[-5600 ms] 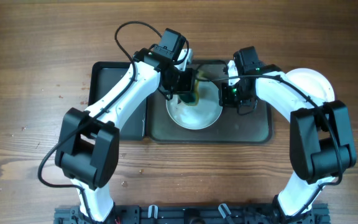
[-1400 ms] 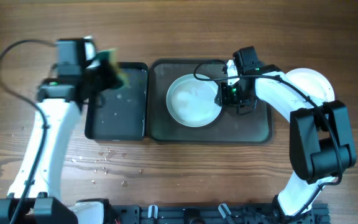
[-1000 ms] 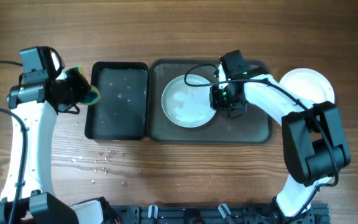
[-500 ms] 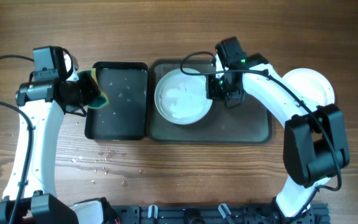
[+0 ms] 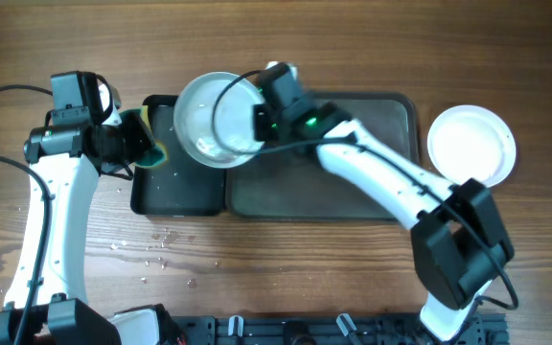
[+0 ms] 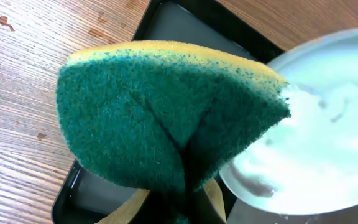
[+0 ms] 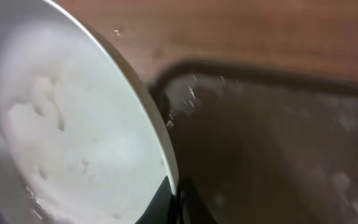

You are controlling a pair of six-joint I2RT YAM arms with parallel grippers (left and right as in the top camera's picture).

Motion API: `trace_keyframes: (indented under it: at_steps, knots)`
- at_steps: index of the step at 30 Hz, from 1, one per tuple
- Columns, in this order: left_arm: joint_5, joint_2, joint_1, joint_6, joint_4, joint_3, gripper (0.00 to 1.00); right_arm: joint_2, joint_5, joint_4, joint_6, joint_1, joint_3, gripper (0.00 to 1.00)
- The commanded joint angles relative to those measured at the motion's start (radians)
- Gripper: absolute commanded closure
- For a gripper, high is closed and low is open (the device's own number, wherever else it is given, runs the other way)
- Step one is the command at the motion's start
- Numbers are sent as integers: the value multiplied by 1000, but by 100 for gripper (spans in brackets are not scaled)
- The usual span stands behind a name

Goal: Clean dirty plates on tray and stack at the side
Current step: 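Lift the cleaned plate with the right gripper and stack it on the right plates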

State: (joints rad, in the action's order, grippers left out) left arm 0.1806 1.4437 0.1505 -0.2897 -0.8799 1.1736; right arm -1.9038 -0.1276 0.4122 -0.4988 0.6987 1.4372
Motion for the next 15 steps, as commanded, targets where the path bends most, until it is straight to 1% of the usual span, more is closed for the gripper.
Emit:
trace_keyframes:
  at_steps: [1,2,6,9,12,15]
  knots:
    - [8,-2,-3,17,0,3,96,29,-265,-122,117,76,21,96]
    - [8,-2,-3,17,0,3,96,29,-294,-163,162,90,21,96]
    - [8,-2,-3,17,0,3,96,29,-390,-358,453,147,21,96]
    - [8,-2,-3,17,0,3,96,29,-441,-470,635,160,21,96]
    - [8,-2,-3,17,0,3,96,29,-460,-592,806,170,21,96]
    - [8,-2,-3,17,0,3,96,29,-460,-711,939,188,21,96]
